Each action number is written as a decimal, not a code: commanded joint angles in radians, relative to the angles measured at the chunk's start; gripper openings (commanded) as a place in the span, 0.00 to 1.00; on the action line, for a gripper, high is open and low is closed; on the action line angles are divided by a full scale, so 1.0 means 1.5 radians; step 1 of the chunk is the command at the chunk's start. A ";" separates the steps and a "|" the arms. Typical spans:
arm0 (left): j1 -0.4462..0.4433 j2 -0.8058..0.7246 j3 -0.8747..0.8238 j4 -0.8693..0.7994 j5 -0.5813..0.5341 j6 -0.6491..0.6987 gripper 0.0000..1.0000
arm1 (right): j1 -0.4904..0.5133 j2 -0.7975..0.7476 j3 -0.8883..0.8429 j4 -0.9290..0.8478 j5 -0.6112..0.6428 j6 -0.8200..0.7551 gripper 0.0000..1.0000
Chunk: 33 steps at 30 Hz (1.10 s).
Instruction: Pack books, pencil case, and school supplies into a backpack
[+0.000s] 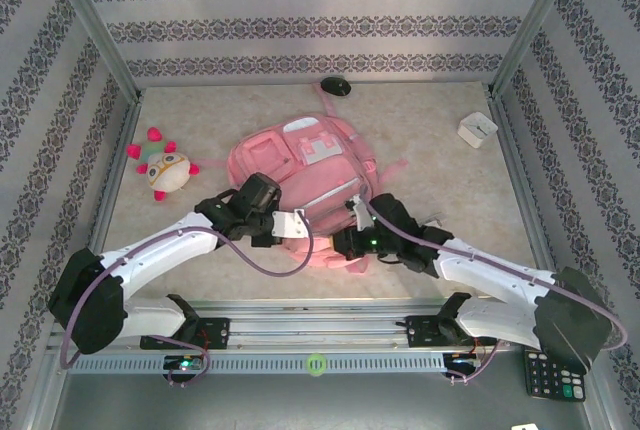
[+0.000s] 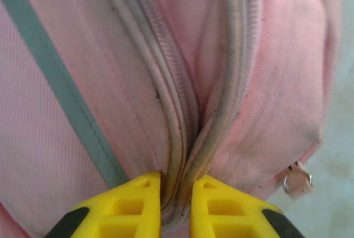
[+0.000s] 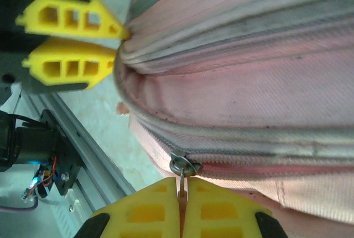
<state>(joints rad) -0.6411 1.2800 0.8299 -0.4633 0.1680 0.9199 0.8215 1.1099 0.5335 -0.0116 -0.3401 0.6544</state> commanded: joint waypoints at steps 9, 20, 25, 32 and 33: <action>0.005 -0.129 0.042 -0.086 -0.015 -0.140 0.62 | 0.076 0.125 0.070 0.073 0.001 0.047 0.00; -0.117 0.007 0.006 0.050 -0.040 -0.158 0.67 | 0.073 0.128 0.074 0.061 -0.014 0.038 0.00; -0.117 0.029 -0.008 0.080 -0.050 -0.131 0.53 | 0.057 0.097 0.058 0.052 -0.014 0.044 0.00; -0.099 0.014 -0.042 0.048 -0.097 -0.107 0.11 | -0.027 0.031 0.036 -0.049 -0.049 -0.005 0.00; -0.092 0.003 -0.048 0.037 -0.098 -0.104 0.11 | -0.057 0.019 0.028 -0.071 -0.061 -0.021 0.00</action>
<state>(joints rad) -0.8028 1.3109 0.7956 -0.3462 0.0921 0.7345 0.8013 1.2015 0.6018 -0.0227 -0.3687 0.6930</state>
